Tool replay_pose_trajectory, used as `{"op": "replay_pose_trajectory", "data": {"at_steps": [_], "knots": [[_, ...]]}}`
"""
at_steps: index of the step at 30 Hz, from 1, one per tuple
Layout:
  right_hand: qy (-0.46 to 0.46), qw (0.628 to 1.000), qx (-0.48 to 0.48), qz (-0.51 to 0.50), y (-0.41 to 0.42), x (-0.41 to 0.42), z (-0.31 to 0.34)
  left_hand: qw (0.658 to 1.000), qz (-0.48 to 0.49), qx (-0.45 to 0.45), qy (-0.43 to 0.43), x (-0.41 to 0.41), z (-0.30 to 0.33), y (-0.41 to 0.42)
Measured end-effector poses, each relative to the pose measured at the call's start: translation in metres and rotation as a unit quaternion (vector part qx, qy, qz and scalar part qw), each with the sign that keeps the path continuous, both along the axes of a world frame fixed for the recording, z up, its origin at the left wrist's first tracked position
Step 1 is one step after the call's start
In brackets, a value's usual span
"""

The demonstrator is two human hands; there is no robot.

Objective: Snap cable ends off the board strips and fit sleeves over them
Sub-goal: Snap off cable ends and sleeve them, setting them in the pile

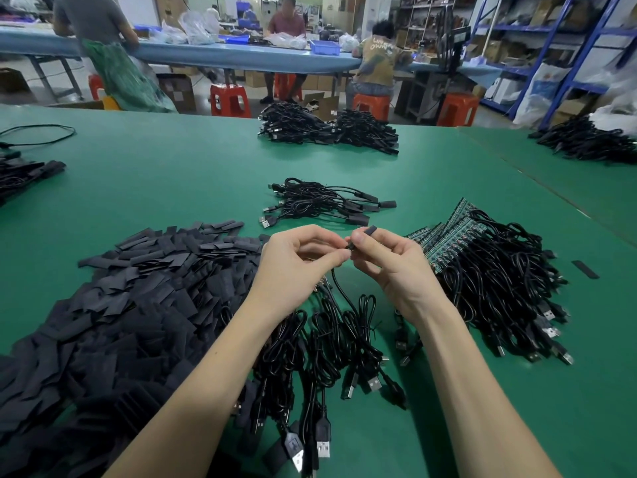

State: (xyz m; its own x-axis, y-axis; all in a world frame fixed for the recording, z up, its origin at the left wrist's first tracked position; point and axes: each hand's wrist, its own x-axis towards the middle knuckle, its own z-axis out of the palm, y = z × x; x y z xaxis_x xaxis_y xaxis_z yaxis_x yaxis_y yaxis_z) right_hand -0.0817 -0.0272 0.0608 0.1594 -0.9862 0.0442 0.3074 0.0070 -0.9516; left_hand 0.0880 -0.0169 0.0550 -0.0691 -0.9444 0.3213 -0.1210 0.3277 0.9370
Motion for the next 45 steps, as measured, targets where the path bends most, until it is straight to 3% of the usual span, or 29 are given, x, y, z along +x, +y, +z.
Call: {"op": "replay_pose_trajectory", "data": {"at_steps": [6,14,22,35,45], "knots": [[0.011,1.000,0.020,0.017,-0.002,0.005,-0.002,1.000,-0.008,0.007,0.010,0.005,-0.004,-0.003],[-0.019,0.998,-0.016,-0.054,-0.002,0.012,-0.005,0.997,-0.025,0.032,0.064,0.005,-0.006,-0.004],[-0.031,0.991,-0.043,-0.119,-0.004,0.015,-0.009,0.985,-0.025,0.121,0.121,-0.002,-0.012,-0.004],[0.010,0.985,-0.073,-0.154,-0.005,0.017,-0.011,0.990,-0.018,0.109,0.088,-0.001,-0.013,-0.004],[-0.056,0.987,-0.043,-0.143,-0.001,0.024,-0.012,0.994,-0.023,0.081,0.065,0.000,-0.009,-0.004]]}}
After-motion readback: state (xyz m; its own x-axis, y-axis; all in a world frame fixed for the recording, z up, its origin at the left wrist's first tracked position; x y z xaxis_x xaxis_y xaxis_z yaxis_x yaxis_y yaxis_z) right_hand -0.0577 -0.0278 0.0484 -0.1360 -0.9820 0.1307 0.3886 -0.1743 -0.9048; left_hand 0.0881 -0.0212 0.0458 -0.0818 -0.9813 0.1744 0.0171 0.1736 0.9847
